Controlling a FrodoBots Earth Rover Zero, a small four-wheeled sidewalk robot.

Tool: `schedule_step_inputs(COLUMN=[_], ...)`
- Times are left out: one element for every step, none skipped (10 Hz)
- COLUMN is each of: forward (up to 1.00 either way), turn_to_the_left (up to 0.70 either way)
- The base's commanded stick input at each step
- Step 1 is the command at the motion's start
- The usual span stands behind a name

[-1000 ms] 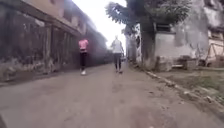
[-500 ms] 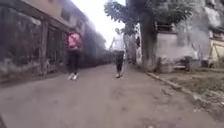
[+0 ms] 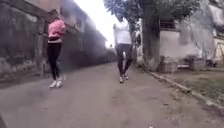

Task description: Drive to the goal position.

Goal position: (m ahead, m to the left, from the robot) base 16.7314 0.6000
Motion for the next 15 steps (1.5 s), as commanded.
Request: schedule_step_inputs(forward=[0.5, 0.5, 0.5, 0.5, 0.5, 0.5, 0.5, 0.5, 0.5, 0.5, 0.5, 0.5, 0.5, 0.5, 0.5], turn_to_the_left=[0.01, 0.01, 0.01, 0.01, 0.01, 0.01, 0.01, 0.01, 0.01, 0.01, 0.01, 0.01, 0.01, 0.01, 0.01])
